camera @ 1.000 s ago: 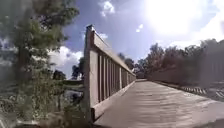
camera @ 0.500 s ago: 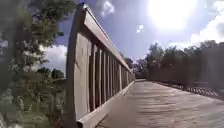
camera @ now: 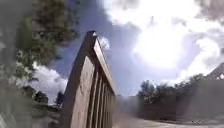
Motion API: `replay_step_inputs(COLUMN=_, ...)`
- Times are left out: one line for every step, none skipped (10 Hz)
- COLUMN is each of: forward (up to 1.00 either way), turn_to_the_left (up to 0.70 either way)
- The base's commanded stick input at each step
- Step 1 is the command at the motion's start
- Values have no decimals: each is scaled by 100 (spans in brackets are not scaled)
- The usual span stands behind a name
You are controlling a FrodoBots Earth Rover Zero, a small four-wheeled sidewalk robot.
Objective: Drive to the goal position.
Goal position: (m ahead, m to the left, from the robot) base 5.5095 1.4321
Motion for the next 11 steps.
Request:
replay_step_inputs(forward=70, turn_to_the_left=-20)
replay_step_inputs(forward=70, turn_to_the_left=-35)
replay_step_inputs(forward=70, turn_to_the_left=-35)
replay_step_inputs(forward=70, turn_to_the_left=-35)
replay_step_inputs(forward=70, turn_to_the_left=-35)
replay_step_inputs(forward=70, turn_to_the_left=-35)
replay_step_inputs(forward=70, turn_to_the_left=-35)
replay_step_inputs(forward=70, turn_to_the_left=-26)
replay_step_inputs(forward=70, turn_to_the_left=-4)
replay_step_inputs(forward=70, turn_to_the_left=0)
replay_step_inputs(forward=70, turn_to_the_left=0)
